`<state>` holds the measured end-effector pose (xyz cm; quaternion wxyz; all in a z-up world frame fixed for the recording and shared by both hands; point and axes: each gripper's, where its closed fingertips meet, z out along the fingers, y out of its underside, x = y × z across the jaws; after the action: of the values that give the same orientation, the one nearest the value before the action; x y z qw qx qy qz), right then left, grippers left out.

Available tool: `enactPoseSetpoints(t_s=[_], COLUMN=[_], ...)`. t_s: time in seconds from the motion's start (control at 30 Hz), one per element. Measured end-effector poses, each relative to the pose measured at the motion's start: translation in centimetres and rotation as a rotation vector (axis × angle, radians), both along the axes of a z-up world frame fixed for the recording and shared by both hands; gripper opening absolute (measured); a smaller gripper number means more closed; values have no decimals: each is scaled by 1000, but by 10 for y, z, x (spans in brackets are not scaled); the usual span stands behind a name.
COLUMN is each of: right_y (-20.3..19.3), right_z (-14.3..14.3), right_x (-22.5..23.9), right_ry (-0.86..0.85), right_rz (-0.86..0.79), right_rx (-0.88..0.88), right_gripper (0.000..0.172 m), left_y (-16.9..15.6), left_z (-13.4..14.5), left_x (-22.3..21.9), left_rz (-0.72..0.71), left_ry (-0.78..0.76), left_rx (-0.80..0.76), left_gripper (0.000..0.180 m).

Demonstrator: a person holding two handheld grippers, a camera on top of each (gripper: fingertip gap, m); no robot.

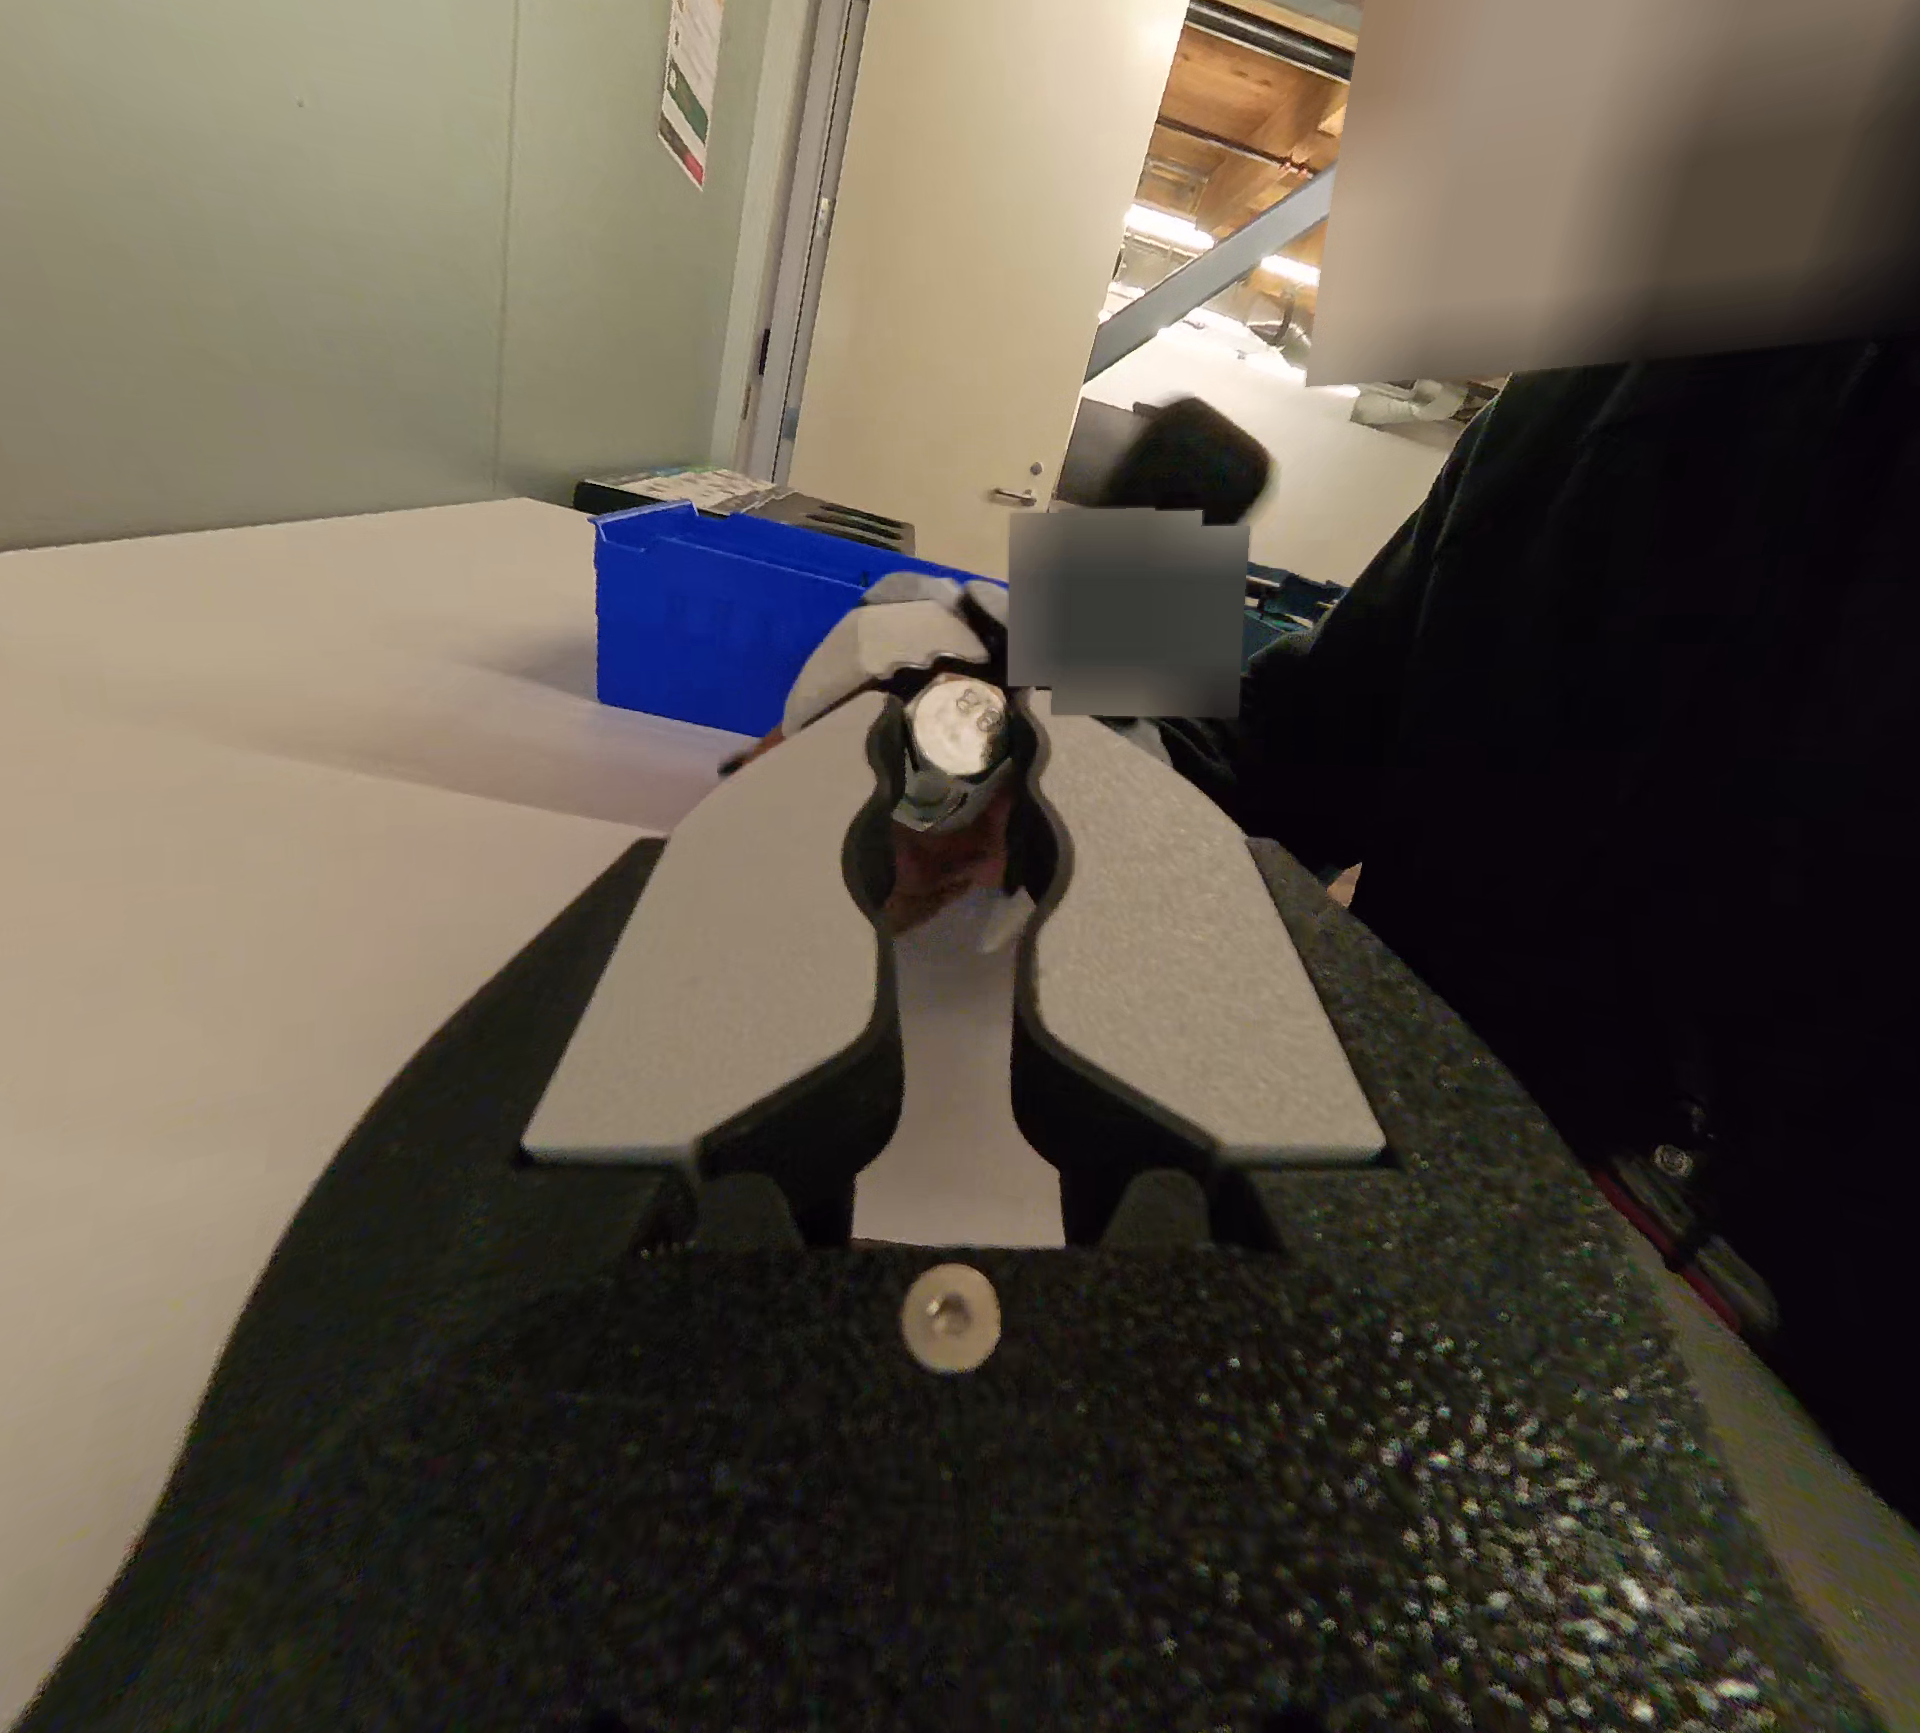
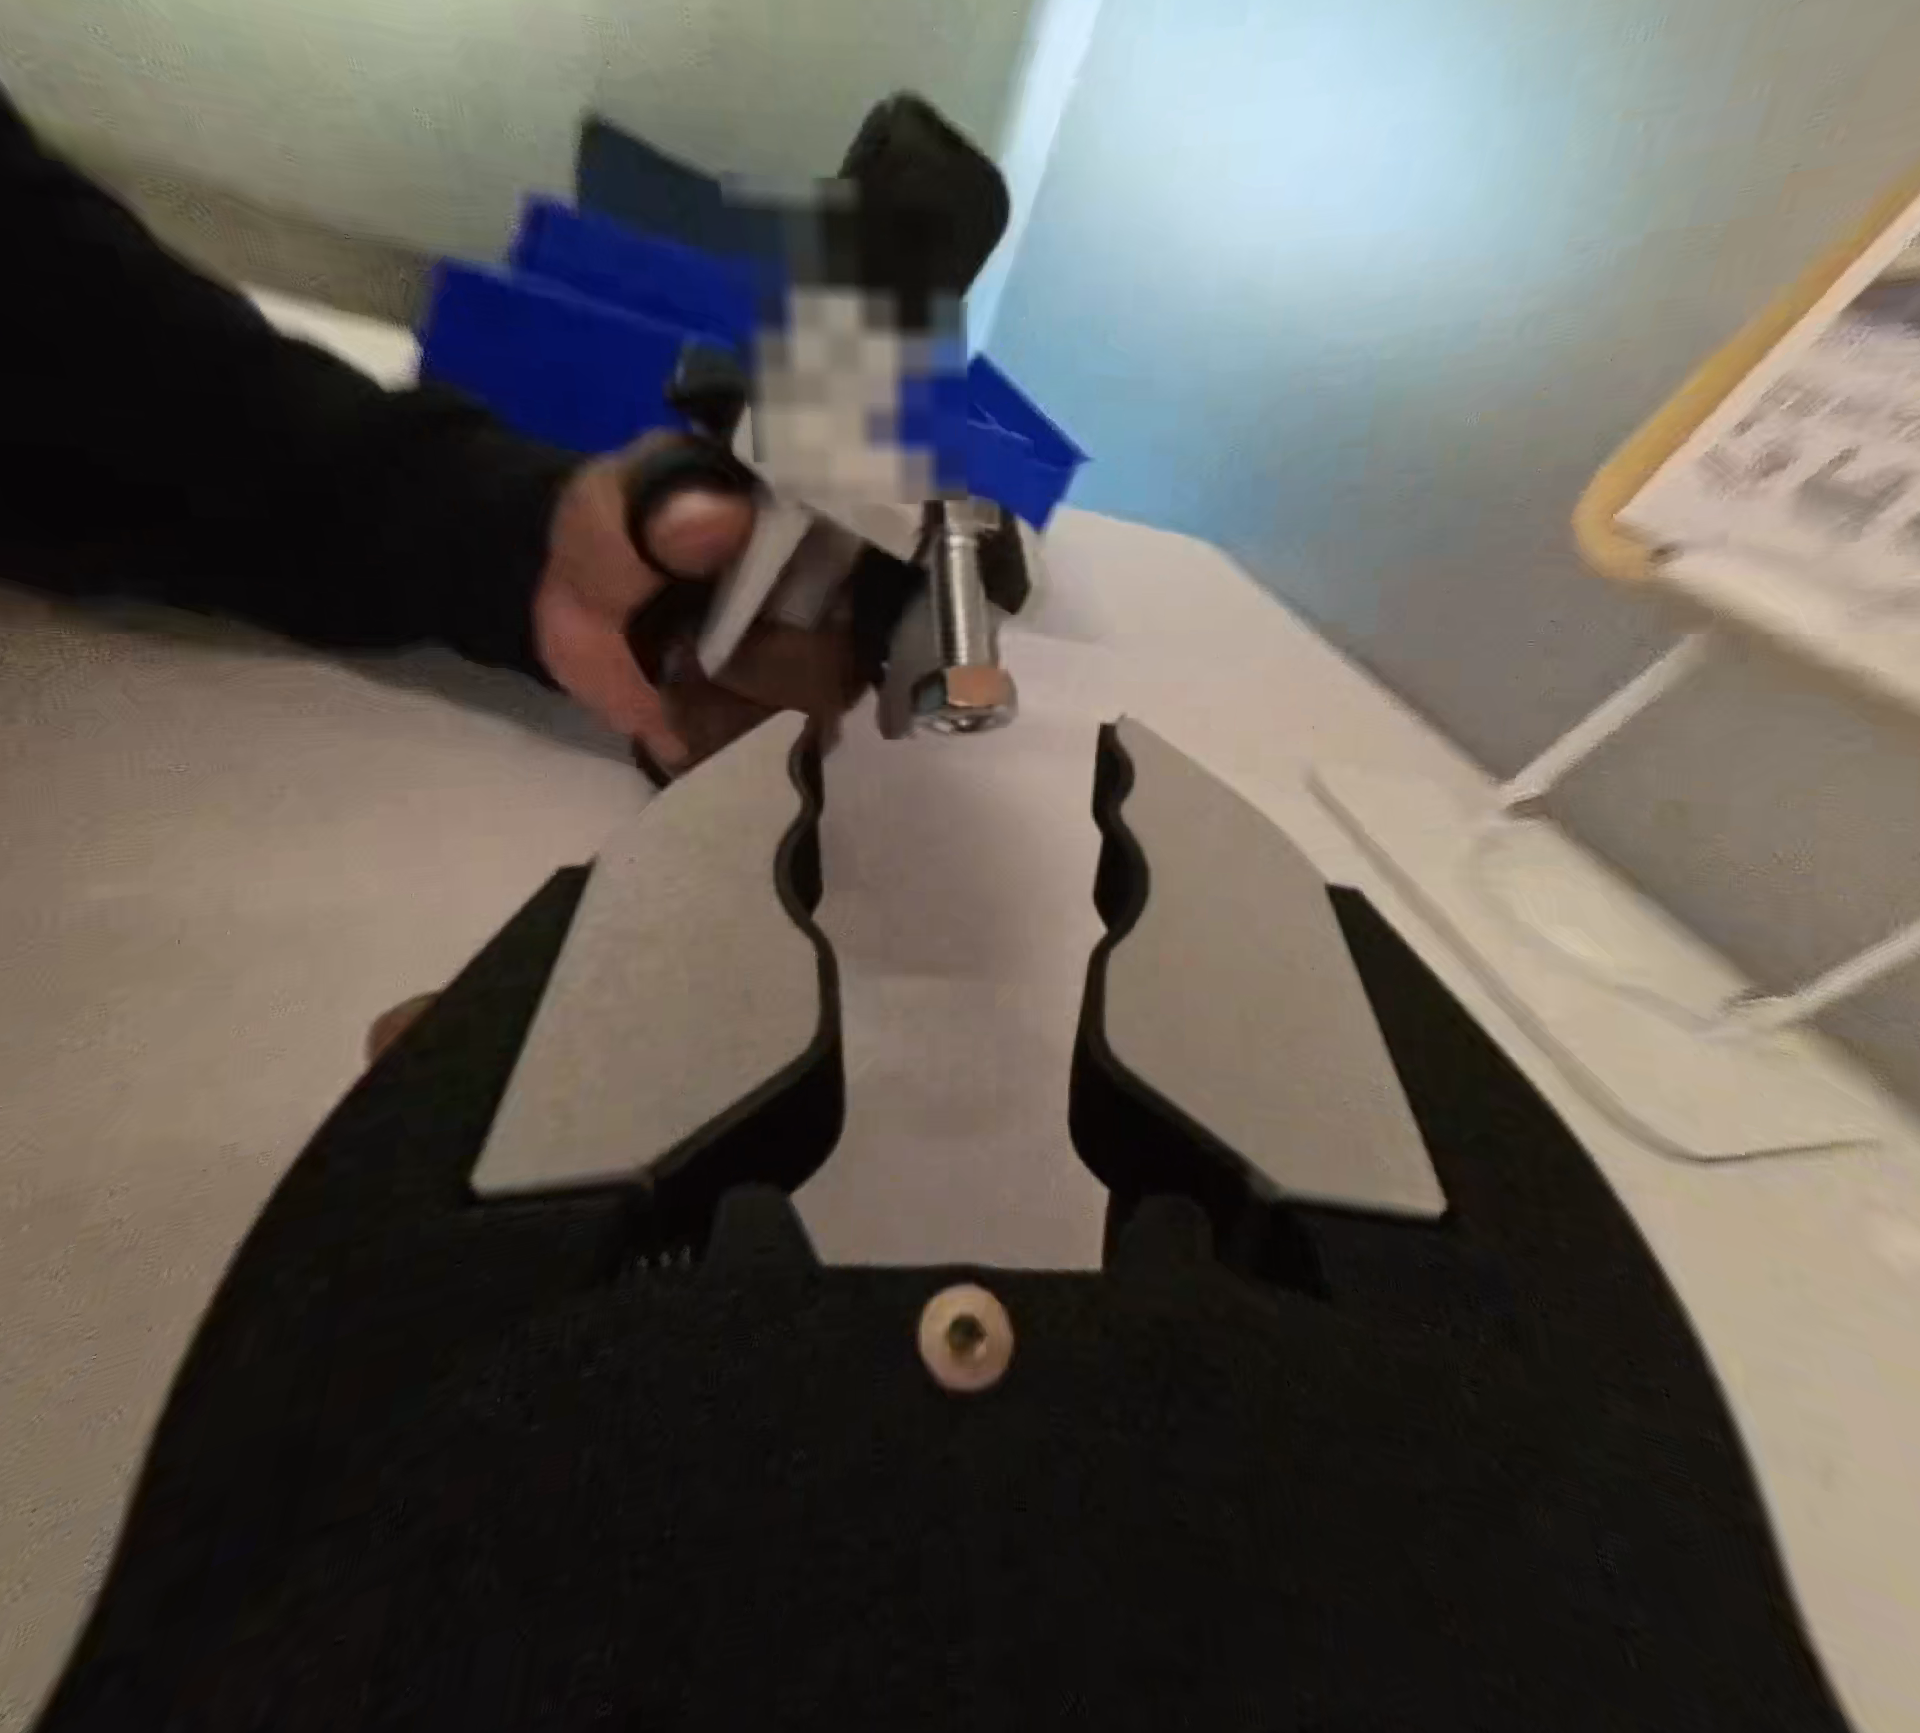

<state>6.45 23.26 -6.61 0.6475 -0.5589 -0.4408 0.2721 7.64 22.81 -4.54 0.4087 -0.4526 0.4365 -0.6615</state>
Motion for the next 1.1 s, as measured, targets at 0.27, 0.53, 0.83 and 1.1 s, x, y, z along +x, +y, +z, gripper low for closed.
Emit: enactPoseSetpoints(t_s=[0.27,0.53,0.83,1.1], right_y=[-1,8,7,-1], right_z=[5,8,10,4], right_x=[-4,7,5,-8], right_ry=[398,-122,-111,435], right_rz=[285,-194,-195,313], right_rx=[-640,335,311,-724], right_gripper=[29,18,51,42], left_y=[-7,3,6,-1], left_z=[1,-8,-2,4], left_x=[0,5,1,-2], left_rz=[-32,14,27,-10], left_ry=[-19,54,15,-41], left_rx=[18,-34,-53,-31], left_gripper=[18,18,18,19])
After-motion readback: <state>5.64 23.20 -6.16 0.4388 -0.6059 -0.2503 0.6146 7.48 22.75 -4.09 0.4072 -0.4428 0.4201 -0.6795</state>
